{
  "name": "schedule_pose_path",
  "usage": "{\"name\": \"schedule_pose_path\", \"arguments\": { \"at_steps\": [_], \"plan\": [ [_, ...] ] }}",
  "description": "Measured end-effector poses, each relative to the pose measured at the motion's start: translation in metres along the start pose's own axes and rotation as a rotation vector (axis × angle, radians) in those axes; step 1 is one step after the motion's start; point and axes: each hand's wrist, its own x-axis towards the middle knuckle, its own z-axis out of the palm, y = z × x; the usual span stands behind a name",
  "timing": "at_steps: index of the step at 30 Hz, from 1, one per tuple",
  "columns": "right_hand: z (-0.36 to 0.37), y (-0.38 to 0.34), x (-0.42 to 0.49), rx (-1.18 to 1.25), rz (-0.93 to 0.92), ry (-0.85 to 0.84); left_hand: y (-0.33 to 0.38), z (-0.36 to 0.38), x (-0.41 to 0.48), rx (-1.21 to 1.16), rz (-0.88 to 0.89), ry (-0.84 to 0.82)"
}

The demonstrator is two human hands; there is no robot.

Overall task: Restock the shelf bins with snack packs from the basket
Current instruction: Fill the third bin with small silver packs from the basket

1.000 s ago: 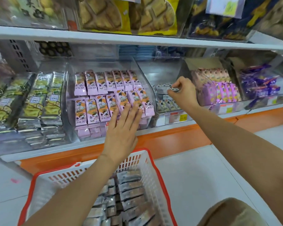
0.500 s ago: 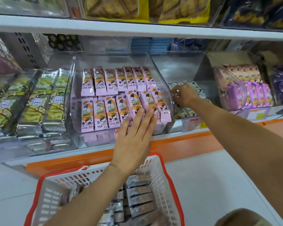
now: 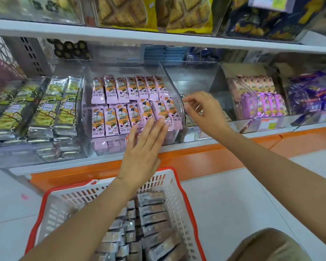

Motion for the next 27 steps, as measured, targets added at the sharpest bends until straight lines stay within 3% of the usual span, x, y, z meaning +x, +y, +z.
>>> {"name": "schedule_pose_path", "arguments": {
  "at_steps": [6,10,15,18,27],
  "plan": [
    [0.005,-0.058,-0.064,0.262,-0.031,0.065,-0.001,0.003,-0.055,-0.085,-0.035,-0.037],
    [0.058,-0.064,-0.107,0.27,-0.04,-0.148,-0.016,0.014,-0.091,-0.148,-0.023,-0.195],
    [0.132,-0.047,-0.158,0.101,0.115,-0.503,-0.036,0.04,-0.13,-0.155,-0.051,-0.444],
    [0.164,-0.037,-0.179,-0.002,0.205,-0.667,-0.044,0.06,-0.148,-0.137,-0.081,-0.513],
    [0.233,-0.003,-0.209,-0.175,0.35,-0.874,-0.043,0.106,-0.179,-0.138,-0.121,-0.559]
  ]
}}
